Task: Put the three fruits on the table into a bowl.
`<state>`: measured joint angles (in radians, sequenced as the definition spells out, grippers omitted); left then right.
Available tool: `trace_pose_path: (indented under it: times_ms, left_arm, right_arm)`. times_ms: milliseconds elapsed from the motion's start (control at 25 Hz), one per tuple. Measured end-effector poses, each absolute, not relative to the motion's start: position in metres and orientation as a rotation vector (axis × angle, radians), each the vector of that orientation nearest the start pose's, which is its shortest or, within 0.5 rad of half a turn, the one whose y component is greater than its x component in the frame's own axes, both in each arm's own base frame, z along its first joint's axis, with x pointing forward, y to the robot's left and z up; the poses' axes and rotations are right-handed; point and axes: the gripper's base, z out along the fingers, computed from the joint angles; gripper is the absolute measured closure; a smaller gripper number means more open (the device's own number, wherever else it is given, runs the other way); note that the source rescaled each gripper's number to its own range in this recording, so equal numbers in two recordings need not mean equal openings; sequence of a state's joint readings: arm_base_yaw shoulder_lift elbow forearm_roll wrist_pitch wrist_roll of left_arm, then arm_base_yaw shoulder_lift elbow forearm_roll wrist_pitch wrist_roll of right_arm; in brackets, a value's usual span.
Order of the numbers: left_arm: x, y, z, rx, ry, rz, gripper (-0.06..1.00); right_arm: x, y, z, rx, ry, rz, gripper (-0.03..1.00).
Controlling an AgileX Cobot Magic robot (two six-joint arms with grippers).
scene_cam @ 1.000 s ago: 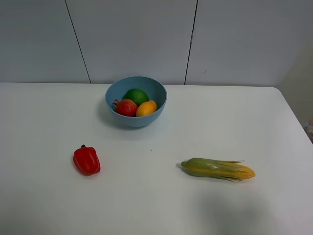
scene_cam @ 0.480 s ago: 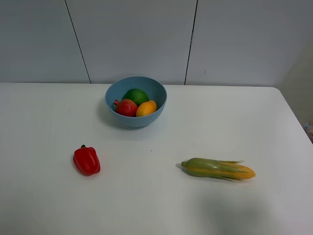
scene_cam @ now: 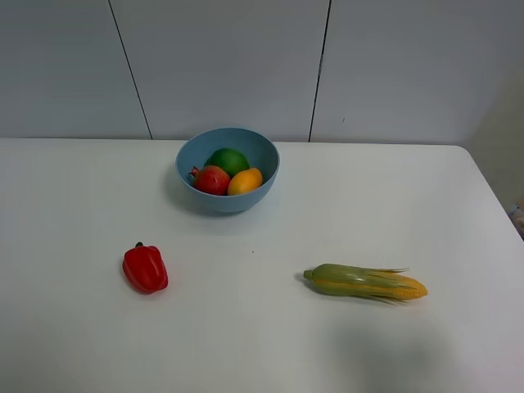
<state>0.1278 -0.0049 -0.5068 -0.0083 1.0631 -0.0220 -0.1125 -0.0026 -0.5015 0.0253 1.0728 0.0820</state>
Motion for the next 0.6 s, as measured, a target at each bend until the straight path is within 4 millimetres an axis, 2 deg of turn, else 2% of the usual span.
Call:
trace_pose_path:
  times_ms: [600]
  left_arm:
    - [-0.0062,-0.0015,0.2793,-0.153,2.025,0.056,0.08]
  right_arm:
    - [-0.0057,0.0027,0.2767,0.198,2.043,0.011,-0.03]
